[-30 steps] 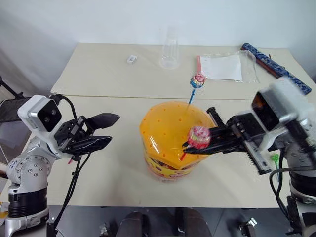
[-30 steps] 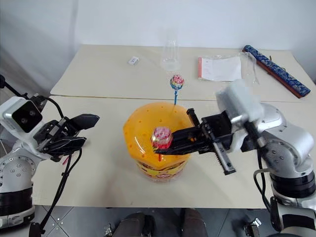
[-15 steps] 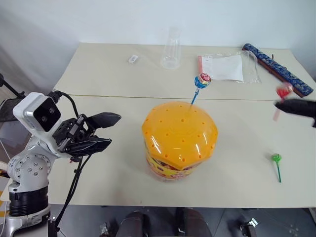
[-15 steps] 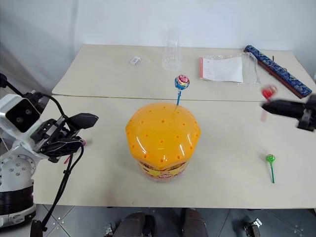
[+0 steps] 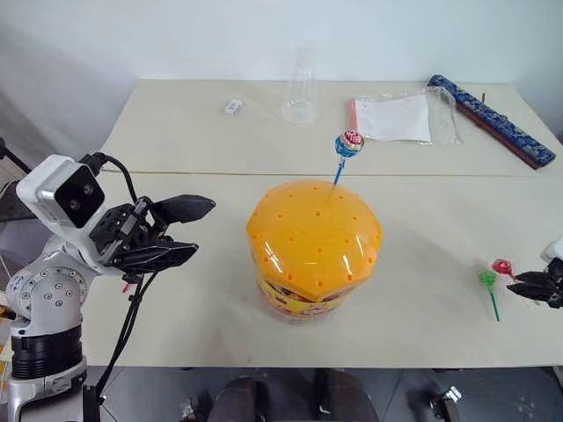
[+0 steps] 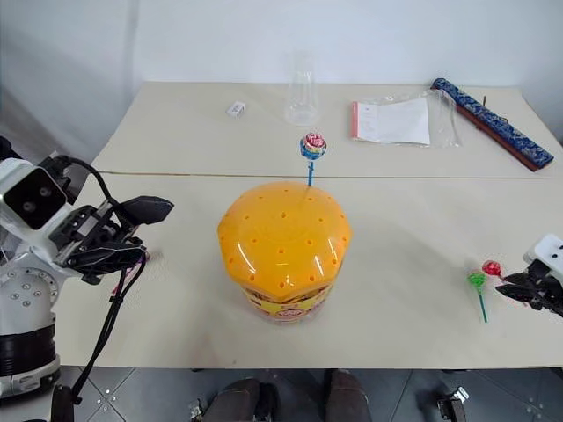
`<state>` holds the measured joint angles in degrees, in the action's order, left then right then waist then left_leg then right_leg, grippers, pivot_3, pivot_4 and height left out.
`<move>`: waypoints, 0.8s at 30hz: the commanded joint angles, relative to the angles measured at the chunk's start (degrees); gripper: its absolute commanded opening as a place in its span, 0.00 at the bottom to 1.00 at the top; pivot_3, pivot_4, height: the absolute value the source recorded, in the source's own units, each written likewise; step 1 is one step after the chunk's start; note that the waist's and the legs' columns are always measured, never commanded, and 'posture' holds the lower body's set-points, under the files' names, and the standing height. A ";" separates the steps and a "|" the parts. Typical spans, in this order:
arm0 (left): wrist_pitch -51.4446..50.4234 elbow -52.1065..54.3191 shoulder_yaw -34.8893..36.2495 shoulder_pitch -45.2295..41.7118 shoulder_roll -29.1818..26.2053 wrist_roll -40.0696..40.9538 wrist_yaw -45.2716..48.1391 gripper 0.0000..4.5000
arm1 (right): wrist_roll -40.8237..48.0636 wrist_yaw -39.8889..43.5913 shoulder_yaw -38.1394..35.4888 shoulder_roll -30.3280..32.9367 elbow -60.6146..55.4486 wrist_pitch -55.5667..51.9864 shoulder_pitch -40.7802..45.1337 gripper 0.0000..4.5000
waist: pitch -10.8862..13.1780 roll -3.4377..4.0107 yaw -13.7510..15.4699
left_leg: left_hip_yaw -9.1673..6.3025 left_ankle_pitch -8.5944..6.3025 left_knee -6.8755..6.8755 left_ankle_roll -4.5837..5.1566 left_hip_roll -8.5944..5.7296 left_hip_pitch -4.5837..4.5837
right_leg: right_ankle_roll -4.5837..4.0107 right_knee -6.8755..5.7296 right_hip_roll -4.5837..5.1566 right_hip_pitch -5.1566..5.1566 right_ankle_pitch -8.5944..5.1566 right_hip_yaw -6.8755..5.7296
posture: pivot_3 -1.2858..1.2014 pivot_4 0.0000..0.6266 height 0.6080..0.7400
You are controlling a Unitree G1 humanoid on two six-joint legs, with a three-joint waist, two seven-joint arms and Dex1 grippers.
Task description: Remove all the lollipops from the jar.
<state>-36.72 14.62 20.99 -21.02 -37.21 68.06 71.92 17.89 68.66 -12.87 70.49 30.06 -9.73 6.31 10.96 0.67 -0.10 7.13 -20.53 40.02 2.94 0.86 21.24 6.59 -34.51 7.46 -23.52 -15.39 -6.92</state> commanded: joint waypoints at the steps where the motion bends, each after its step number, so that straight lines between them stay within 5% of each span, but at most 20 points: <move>1: 1.30 -0.96 3.39 2.85 -0.57 -0.26 -0.24 0.62 | 5.29 4.56 -6.34 -0.88 -2.96 0.31 0.30 0.61 | -0.01 0.01 -0.02 | -0.01 0.00 0.00 0.00 0.00 0.00 | 0.00 0.00 0.01 0.00 0.00 0.03 | 0.52 0.24 1.00; 7: 2.11 -4.67 7.10 8.12 -2.94 -2.09 1.71 0.62 | 19.55 10.28 -12.55 -1.71 -24.12 -11.87 2.86 0.99 | 0.02 0.06 -0.13 | -0.07 -0.02 0.00 -0.04 0.07 -0.02 | -0.01 -0.01 0.00 -0.02 -0.01 0.10 | 0.52 0.24 1.00; 17: 4.35 -5.42 8.66 7.99 -0.84 -2.65 -0.52 0.62 | 39.11 -6.00 -0.78 -16.23 -41.10 -33.92 33.34 0.99 | 0.01 -0.01 0.07 | -0.40 -0.20 -0.04 -0.35 0.09 0.11 | -0.08 0.01 0.53 -0.20 -0.03 0.17 | 0.52 0.24 1.00; 24: 3.90 -3.10 9.21 9.26 -0.71 -1.40 -1.33 0.62 | 37.79 -8.02 6.94 -21.90 -40.76 -39.68 39.46 0.99 | 0.01 -0.03 -0.01 | -0.34 -0.25 -0.05 -0.20 -0.01 0.28 | -0.05 -0.14 0.13 -0.24 -0.01 -0.19 | 0.52 0.24 1.00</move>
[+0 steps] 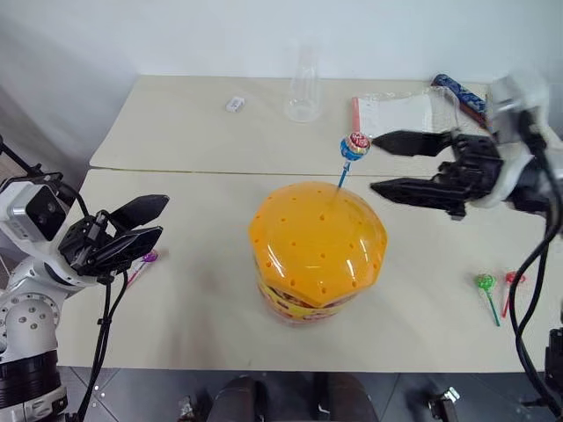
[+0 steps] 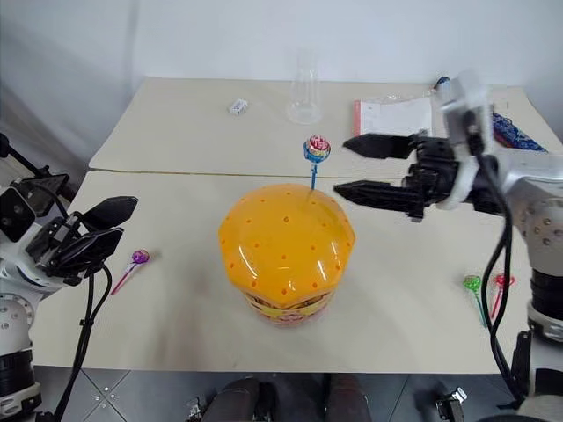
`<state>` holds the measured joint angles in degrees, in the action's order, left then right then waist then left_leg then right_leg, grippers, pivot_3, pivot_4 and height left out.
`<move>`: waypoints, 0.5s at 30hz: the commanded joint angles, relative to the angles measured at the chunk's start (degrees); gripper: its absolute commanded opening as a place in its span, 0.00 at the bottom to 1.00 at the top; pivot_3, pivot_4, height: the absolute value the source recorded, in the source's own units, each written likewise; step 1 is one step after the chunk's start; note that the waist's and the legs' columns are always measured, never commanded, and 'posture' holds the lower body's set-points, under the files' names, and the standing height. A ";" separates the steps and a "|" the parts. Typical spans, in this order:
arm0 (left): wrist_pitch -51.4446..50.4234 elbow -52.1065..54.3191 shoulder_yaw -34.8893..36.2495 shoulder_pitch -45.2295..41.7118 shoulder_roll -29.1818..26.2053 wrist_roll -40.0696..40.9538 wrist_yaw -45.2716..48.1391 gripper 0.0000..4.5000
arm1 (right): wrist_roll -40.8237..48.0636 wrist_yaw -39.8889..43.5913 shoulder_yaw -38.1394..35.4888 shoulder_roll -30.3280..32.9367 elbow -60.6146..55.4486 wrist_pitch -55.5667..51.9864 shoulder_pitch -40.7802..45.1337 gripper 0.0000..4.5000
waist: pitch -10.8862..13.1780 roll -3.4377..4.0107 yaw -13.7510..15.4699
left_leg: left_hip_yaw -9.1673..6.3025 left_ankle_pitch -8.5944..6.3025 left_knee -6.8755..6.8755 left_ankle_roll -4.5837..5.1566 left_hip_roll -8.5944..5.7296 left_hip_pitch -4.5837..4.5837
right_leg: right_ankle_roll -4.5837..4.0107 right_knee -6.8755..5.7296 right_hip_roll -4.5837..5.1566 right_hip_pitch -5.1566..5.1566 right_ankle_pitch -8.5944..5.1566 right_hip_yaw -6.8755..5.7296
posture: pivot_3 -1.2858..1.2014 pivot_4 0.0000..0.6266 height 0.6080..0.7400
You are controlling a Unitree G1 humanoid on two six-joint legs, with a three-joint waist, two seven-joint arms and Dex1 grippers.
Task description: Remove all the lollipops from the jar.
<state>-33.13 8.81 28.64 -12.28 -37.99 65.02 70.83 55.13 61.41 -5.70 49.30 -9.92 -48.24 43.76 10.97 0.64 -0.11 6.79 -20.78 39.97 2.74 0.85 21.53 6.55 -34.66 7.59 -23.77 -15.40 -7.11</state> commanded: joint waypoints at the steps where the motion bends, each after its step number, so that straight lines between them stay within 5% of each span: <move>1: 0.20 3.14 1.59 0.66 0.17 1.95 -0.48 0.62 | 0.78 -0.85 0.30 -1.46 -0.62 -1.87 2.66 0.99 | 0.00 0.00 -0.01 | 0.01 0.00 0.00 0.01 -0.01 0.00 | 0.00 0.00 0.00 0.00 0.00 -0.06 | 0.52 0.24 1.00; 8: 0.04 4.33 1.63 1.14 0.91 3.06 -1.77 0.62 | 0.19 -2.45 1.43 -7.71 0.69 -2.80 5.15 0.99 | -0.01 -0.01 -0.11 | 0.10 0.11 0.09 0.14 0.03 -0.05 | 0.02 -0.08 -0.02 0.04 0.01 -0.27 | 0.52 0.24 1.00; 15: 0.41 4.52 1.47 0.91 1.37 3.42 -2.61 0.62 | -1.15 -2.20 1.48 -9.35 1.56 -1.87 4.84 0.58 | -0.01 -0.02 -0.12 | 0.08 0.12 0.07 0.14 0.02 -0.06 | 0.02 -0.11 -0.02 0.04 0.01 -0.31 | 0.52 0.24 1.00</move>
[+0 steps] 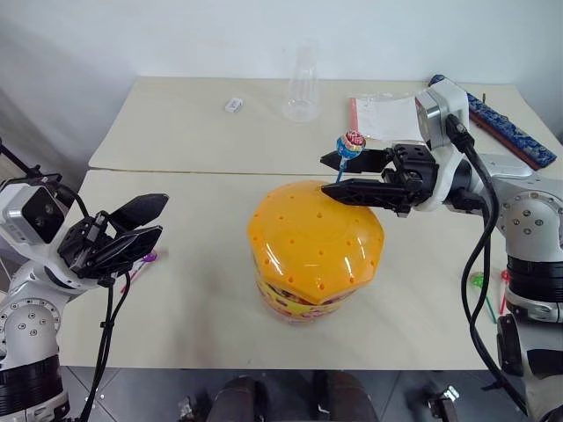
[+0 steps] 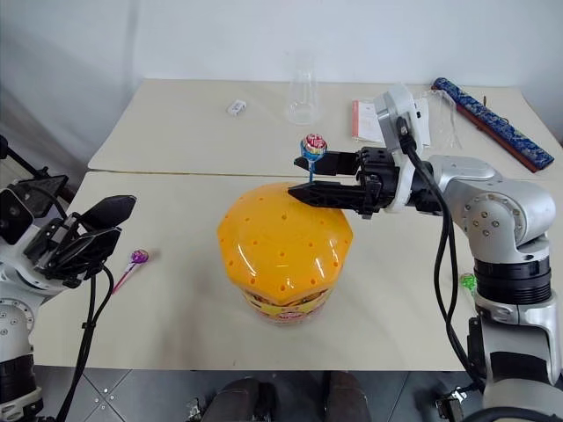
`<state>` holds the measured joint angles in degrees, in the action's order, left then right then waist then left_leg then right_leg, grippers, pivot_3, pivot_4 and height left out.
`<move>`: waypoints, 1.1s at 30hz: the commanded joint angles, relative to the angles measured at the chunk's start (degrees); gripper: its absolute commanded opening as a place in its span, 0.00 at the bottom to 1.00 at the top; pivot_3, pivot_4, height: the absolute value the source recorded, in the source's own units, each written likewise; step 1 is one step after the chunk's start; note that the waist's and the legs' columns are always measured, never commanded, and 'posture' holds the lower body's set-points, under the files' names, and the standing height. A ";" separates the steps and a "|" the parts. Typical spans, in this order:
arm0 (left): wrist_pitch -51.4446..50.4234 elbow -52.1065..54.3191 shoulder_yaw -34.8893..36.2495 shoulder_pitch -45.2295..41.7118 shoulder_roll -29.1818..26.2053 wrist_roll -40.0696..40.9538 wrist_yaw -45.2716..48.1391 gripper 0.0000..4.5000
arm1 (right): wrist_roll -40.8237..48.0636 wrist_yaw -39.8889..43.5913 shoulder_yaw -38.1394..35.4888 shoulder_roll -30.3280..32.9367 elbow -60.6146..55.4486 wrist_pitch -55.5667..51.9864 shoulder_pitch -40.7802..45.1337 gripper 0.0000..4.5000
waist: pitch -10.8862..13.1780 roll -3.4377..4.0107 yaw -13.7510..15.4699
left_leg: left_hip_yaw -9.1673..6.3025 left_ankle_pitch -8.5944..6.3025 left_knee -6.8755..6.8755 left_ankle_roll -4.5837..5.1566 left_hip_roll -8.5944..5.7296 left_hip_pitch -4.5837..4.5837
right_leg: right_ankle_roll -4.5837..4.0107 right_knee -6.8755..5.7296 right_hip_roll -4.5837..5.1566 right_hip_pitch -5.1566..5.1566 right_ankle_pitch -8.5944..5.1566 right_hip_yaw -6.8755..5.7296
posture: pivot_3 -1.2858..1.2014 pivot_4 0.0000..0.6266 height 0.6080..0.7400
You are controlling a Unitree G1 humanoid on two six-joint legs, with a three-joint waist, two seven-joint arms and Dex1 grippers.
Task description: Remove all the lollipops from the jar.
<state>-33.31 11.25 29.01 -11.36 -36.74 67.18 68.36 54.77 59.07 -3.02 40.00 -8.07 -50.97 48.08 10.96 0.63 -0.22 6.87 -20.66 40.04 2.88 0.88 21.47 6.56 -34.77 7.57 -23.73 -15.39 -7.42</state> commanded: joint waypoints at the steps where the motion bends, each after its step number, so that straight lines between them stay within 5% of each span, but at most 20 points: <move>1: 0.59 2.09 1.05 -0.17 0.16 1.32 -0.26 0.62 | -1.09 0.17 -1.30 -0.30 -0.17 1.38 0.51 0.50 | 0.00 0.00 -0.03 | 0.00 0.00 0.00 0.00 0.00 0.00 | 0.00 0.00 0.00 0.00 0.00 0.00 | 0.52 0.24 1.00; 8: 0.10 2.45 0.27 -1.91 0.37 2.26 -0.87 0.62 | 1.11 0.35 -6.11 -2.21 2.91 3.55 1.33 0.01 | 0.00 0.00 0.07 | 0.02 0.00 0.00 0.00 0.01 0.00 | 0.00 0.00 -0.02 0.00 0.00 0.00 | 0.52 0.24 1.00; 13: 1.27 2.49 -2.16 -5.49 0.71 0.60 -0.69 0.62 | 10.27 0.14 -15.29 2.63 6.10 -3.54 2.33 0.00 | 0.01 -0.02 0.42 | -0.03 0.02 0.00 0.04 -0.05 0.04 | 0.01 0.00 0.02 0.01 0.01 -0.02 | 0.52 0.24 1.00; 20: -1.87 3.22 -2.50 -5.78 -2.09 2.51 1.38 0.62 | 1.31 6.13 -16.93 21.20 12.67 -4.29 -4.66 0.00 | 0.02 -0.03 0.11 | 0.00 0.00 -0.07 0.07 -0.01 0.05 | 0.02 0.13 -0.04 0.00 0.01 -0.03 | 0.52 0.24 1.00; 22: -2.06 2.31 -3.88 -6.13 -3.37 0.68 3.85 0.62 | -13.57 10.34 -13.57 30.36 22.95 8.86 -16.93 0.00 | -0.01 -0.08 0.40 | 0.04 0.01 -0.06 0.07 -0.05 0.05 | 0.02 0.22 -0.05 0.05 0.00 -0.02 | 0.52 0.24 1.00; 28: 0.46 0.81 -6.08 -8.43 -1.91 -2.56 4.28 0.62 | -35.96 11.46 -6.58 32.58 38.59 43.05 -32.74 0.00 | 0.00 0.10 0.11 | 0.42 0.06 -0.06 0.19 -0.17 0.00 | 0.13 0.65 0.01 0.21 0.06 0.25 | 0.52 0.24 1.00; 33: -1.43 0.98 -7.61 -9.45 -3.32 -2.15 6.82 0.62 | -37.88 10.32 -6.33 28.22 44.75 45.27 -32.36 0.00 | 0.01 0.12 -1.65 | 0.59 0.08 -0.10 0.07 0.04 -0.38 | 0.12 0.27 -0.15 0.20 0.05 0.46 | 0.52 0.24 1.00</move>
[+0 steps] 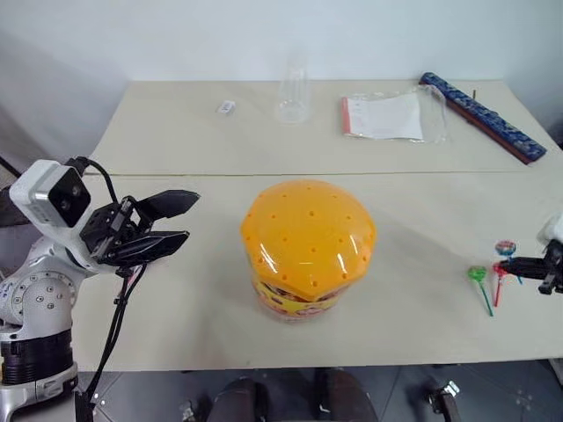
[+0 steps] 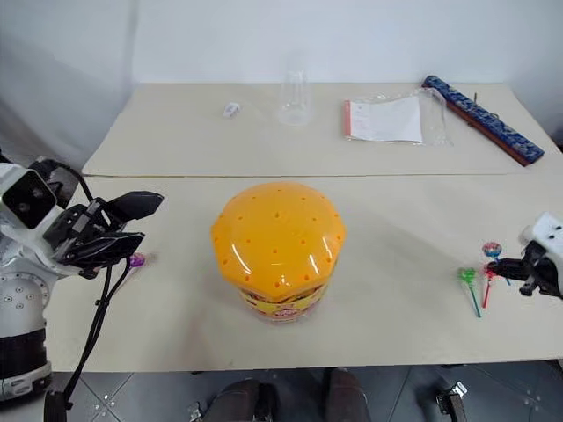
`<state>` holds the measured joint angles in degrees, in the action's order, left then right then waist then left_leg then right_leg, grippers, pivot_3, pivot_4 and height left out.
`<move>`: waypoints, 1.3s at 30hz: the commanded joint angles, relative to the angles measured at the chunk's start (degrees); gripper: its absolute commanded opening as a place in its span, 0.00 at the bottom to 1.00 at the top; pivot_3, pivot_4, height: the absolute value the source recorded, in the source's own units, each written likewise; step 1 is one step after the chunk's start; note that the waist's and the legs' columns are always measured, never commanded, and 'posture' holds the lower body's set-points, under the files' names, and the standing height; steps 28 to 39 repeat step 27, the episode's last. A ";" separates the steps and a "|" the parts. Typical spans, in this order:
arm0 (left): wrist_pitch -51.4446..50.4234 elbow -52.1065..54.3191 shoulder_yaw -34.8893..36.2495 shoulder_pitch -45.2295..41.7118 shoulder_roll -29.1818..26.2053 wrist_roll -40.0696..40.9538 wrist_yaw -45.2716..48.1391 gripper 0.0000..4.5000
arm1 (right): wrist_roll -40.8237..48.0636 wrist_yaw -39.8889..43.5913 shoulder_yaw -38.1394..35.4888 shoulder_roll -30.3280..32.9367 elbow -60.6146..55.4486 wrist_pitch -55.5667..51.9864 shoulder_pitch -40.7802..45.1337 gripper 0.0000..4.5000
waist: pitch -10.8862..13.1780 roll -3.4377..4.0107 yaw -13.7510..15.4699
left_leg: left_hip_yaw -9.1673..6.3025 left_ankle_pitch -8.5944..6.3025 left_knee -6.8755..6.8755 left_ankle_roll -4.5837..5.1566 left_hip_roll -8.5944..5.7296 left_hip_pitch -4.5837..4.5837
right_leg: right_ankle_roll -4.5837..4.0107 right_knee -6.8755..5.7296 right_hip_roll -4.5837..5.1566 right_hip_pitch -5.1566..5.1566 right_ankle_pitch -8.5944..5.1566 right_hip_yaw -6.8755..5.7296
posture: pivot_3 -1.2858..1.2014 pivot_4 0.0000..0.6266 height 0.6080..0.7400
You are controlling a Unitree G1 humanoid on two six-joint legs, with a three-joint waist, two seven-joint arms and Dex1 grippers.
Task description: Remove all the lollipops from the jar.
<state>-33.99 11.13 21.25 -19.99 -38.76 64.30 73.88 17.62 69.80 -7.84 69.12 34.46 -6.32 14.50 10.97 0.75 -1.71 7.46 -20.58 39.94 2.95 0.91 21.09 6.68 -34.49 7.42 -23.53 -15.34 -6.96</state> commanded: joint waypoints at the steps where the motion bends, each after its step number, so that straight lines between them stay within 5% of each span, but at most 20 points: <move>1: -1.13 0.82 0.05 -1.27 -1.71 0.78 1.61 0.62 | -1.13 -0.29 -1.28 -1.37 2.74 0.46 1.17 0.05 | 0.00 -0.01 -0.16 | 0.00 0.00 0.00 -0.03 0.05 0.00 | -0.03 -0.02 -0.05 -0.02 -0.01 0.01 | 0.52 0.24 1.00; 11: 0.16 -2.65 2.06 -0.91 -2.39 -3.51 -3.27 0.62 | 12.09 5.60 -15.61 -9.07 -6.07 4.70 -0.24 0.74 | 0.01 -0.01 0.47 | -0.14 -0.01 0.07 -0.04 0.00 0.07 | -0.05 -0.06 0.04 -0.04 -0.03 0.09 | 0.52 0.24 1.00; 14: 7.11 -7.24 0.83 0.83 -2.54 -15.99 -11.03 0.62 | 17.60 10.37 -15.30 -11.91 -20.21 1.26 -4.43 0.97 | -0.01 0.01 0.70 | -0.23 -0.01 0.06 -0.04 -0.01 0.08 | -0.05 -0.07 0.07 -0.01 -0.03 0.16 | 0.52 0.24 1.00; 17: 15.21 -9.57 0.24 4.15 -2.12 -25.52 -14.73 0.62 | 22.24 16.45 -11.45 -15.86 -31.65 2.46 -2.77 0.98 | -0.01 0.01 0.60 | -0.31 -0.07 0.01 -0.14 0.06 0.04 | -0.05 -0.13 0.00 -0.04 -0.03 0.16 | 0.52 0.24 1.00; 18: 19.33 -8.94 0.24 4.53 -0.56 -29.07 -18.14 0.62 | 21.51 12.84 -10.04 -18.35 -32.88 2.08 -0.08 0.98 | 0.01 -0.02 0.59 | -0.31 -0.07 0.00 -0.15 0.07 0.06 | -0.06 -0.15 0.00 -0.06 -0.03 0.13 | 0.52 0.24 1.00; 27: 27.51 -2.65 -1.97 8.65 6.90 -39.37 -31.86 0.62 | 10.03 7.74 -3.64 -27.33 -24.26 13.68 3.56 0.98 | 0.00 -0.15 2.55 | -0.60 -0.18 0.02 -0.17 -0.08 0.19 | -0.05 -0.19 0.27 -0.06 -0.02 0.02 | 0.52 0.24 1.00; 39: 27.51 -2.65 -1.97 8.65 6.90 -39.37 -31.86 0.62 | 10.03 7.74 -3.64 -27.33 -24.26 13.68 3.56 0.98 | 0.00 -0.15 2.55 | -0.60 -0.18 0.02 -0.17 -0.08 0.19 | -0.05 -0.19 0.27 -0.06 -0.02 0.02 | 0.52 0.24 1.00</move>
